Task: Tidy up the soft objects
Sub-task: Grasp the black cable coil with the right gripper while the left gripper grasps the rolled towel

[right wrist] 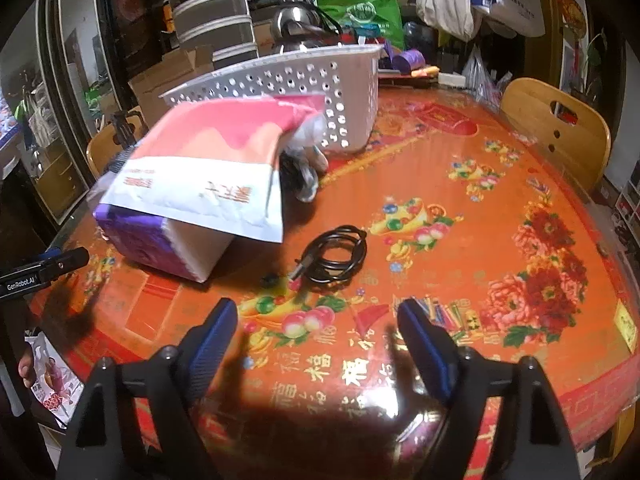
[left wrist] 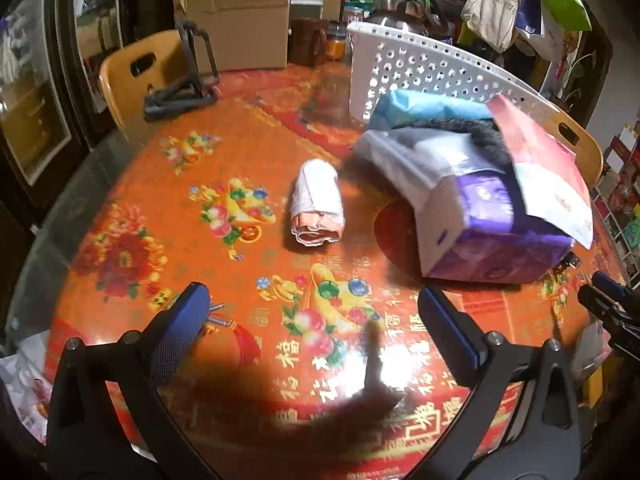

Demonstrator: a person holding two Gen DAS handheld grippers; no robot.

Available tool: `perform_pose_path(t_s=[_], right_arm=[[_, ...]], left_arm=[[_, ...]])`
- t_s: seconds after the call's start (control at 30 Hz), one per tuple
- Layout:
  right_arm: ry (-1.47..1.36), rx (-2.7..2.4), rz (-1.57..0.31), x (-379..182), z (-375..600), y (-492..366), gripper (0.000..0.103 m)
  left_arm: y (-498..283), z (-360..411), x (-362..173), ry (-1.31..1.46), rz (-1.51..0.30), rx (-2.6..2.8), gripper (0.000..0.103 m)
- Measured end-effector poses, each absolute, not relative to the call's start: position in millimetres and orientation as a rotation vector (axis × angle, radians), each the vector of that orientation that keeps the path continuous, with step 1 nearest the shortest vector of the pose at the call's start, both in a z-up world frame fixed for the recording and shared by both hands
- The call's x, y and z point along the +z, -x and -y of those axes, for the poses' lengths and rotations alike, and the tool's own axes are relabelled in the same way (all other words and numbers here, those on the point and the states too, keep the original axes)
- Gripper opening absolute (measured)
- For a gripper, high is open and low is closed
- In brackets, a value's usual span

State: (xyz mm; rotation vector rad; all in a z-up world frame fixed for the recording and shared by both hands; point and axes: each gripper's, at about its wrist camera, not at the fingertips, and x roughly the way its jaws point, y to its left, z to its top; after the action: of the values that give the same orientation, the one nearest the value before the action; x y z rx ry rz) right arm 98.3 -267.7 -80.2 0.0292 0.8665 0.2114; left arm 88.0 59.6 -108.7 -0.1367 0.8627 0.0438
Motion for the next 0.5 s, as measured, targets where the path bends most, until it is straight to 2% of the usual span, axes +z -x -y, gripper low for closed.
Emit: perform_pose_path(t_s=[0.2,0.37,0.5], right_arm=[[-0.012,0.197,-0.888,-89,264,-110,0.074],[0.014,0.159,-0.892,-90,263,-123,0.059],[0.027,0.162,-0.894,-90,262,-129,0.058]], left_arm=[[-113,-68,-131,0.135,-0.903,0.043,0.102],[-134,-72,-138,0.13,-0.917,0.037,0.1],[-150,-71,-139,0.108,-0.928,0.032,0.093]])
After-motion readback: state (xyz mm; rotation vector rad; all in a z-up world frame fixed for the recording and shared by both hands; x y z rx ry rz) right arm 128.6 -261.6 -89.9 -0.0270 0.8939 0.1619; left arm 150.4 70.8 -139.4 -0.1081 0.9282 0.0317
